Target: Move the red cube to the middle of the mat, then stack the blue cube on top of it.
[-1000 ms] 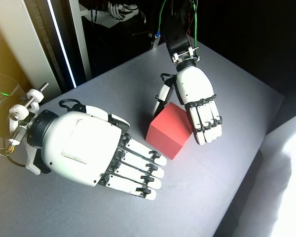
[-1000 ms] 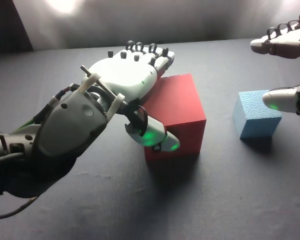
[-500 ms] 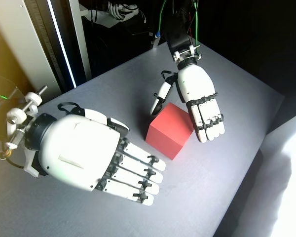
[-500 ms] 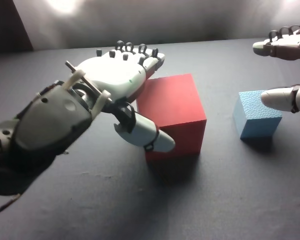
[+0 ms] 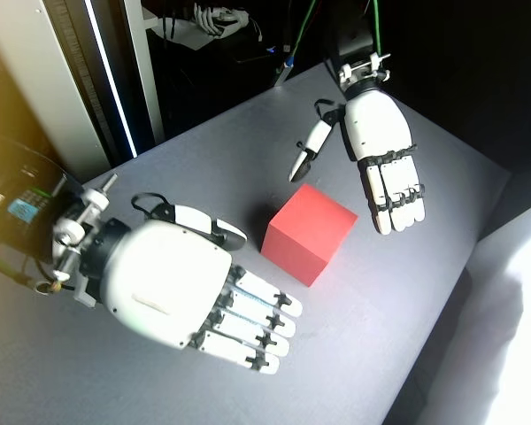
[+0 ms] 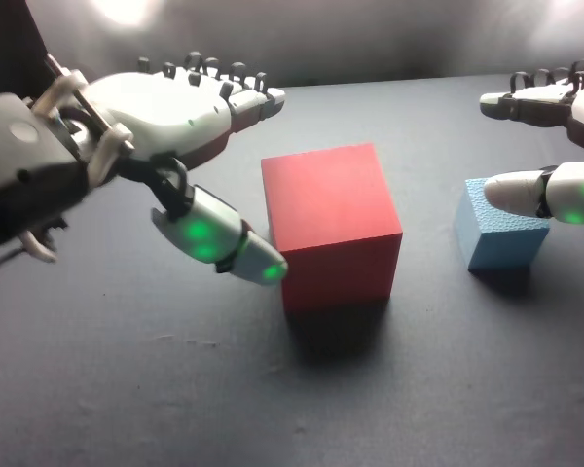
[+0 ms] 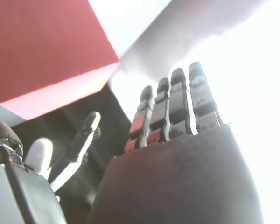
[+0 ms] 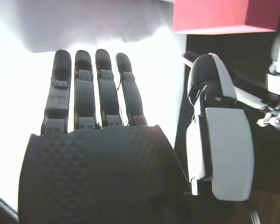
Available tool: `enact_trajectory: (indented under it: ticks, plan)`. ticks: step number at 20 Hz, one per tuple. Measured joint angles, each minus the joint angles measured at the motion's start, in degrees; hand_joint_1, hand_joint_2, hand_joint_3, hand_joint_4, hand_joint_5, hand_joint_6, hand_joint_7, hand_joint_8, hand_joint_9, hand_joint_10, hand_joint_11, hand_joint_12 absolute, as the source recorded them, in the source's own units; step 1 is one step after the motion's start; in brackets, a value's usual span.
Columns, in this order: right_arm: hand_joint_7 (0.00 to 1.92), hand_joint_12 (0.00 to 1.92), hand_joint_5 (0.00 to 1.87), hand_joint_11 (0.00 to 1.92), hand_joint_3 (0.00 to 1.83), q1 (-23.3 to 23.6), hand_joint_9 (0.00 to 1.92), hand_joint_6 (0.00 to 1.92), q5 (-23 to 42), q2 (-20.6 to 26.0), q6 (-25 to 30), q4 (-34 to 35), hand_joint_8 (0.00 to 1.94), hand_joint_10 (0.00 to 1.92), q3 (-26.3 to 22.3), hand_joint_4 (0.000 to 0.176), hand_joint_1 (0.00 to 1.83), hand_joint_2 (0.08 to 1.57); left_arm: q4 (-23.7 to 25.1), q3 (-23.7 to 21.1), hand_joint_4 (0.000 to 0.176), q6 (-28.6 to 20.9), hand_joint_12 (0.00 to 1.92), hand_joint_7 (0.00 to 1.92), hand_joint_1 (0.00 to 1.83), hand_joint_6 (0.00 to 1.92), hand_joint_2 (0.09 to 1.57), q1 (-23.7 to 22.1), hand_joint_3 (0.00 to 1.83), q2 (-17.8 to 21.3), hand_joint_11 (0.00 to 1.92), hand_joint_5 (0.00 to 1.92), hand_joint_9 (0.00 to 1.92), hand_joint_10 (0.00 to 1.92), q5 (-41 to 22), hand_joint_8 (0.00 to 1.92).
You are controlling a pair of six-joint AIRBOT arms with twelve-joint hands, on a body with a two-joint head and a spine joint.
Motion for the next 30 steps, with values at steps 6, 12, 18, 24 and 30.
enact_trajectory:
  ticks: [6,12,18,24,30]
  plan:
    - [0.30,0.73,0.31,0.00,0.00,0.0,0.27,0.02,-3.3,-1.3,0.4,2.1,0.02,0.03,1.4,0.000,1.01,0.94,9.1,1.0,0.000,-2.1,0.00,0.00,0.49,0.00,0.76,-2.9,0.00,7.9,0.00,0.00,0.00,0.00,18.8,0.00]
    - [0.55,1.16,0.54,0.01,0.01,-1.1,0.53,0.01,-5.1,-3.2,1.2,2.0,0.01,0.03,3.3,0.000,1.29,0.95,-15.2,1.9,0.000,28.8,0.00,0.00,0.48,0.00,0.77,-1.2,0.00,13.9,0.00,0.00,0.00,0.00,30.8,0.00]
    - [0.58,1.19,0.55,0.00,0.01,-1.4,0.57,0.00,-3.7,-4.7,1.6,1.9,0.00,0.02,4.0,0.000,1.24,0.99,-20.9,2.0,0.000,37.5,0.00,0.00,0.46,0.00,0.78,-1.2,0.00,14.3,0.00,0.00,0.00,0.00,33.5,0.00]
    - [0.59,1.18,0.56,0.00,0.00,-2.8,0.57,0.00,-2.1,-6.3,1.8,2.0,0.00,0.01,4.7,0.000,1.23,1.01,-18.7,0.3,0.000,34.1,0.00,0.00,0.45,0.00,0.79,-1.8,0.00,14.2,0.00,0.00,0.00,0.00,27.0,0.00]
    - [0.64,1.22,0.60,0.01,0.00,-3.6,0.61,0.01,-1.8,-6.7,2.2,1.9,0.01,0.02,4.9,0.000,1.25,1.01,-17.9,-0.2,0.000,32.7,0.00,0.00,0.36,0.00,0.83,-2.2,0.01,13.9,0.00,0.00,0.00,0.00,20.1,0.00]
